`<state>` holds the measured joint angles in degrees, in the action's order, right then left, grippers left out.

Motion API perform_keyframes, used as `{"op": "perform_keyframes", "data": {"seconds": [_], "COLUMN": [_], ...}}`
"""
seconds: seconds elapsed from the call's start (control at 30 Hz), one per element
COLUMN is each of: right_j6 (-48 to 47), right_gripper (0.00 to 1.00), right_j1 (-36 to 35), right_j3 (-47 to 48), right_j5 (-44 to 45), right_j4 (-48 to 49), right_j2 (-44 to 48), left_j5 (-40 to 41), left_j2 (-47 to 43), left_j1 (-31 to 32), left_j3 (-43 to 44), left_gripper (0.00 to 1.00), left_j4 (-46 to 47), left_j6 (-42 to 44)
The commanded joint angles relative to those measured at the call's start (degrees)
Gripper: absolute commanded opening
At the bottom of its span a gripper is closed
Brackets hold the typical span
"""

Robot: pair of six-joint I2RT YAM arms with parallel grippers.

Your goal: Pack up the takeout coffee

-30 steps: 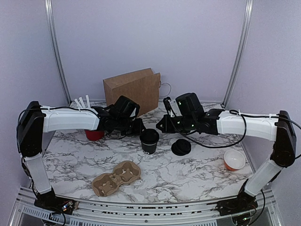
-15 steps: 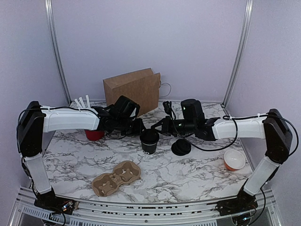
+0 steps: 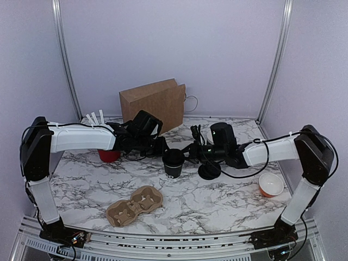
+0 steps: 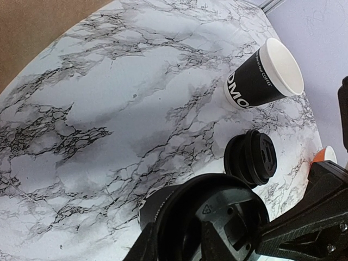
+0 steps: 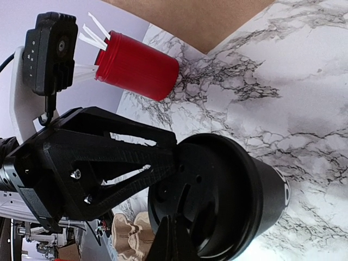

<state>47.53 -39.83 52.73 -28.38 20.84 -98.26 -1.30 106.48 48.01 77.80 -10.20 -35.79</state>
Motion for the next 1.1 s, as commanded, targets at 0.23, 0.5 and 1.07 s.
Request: {"op": "perform_keyframes", "data": {"seconds": [0.23,0.5,1.07], "right_j6": [-1.1,-1.0,-3.1], "right_gripper": [0.04,0.01,0.02], "right_j1": [0.5,0.5,0.3], "right_j3": [0.8,0.0,4.1], "right_j5": [-2.7,-1.0,3.7], "right_j4": [1.6,-3.2,-12.2], "right_j2": [4.3,-3.6,-1.0], "left_j5": [-0.6,-0.5,-1.5], "left_j2": [2.0,1.9,-2.0], "left_j1": [0.4,0.4,-2.2], "left_j3": [-0.4,-0.4,7.6], "left_gripper": [0.27,0.27,0.33], "left_j4": [-5.5,-5.5,-8.6], "left_j6": [0.7,0.8,4.6]}}
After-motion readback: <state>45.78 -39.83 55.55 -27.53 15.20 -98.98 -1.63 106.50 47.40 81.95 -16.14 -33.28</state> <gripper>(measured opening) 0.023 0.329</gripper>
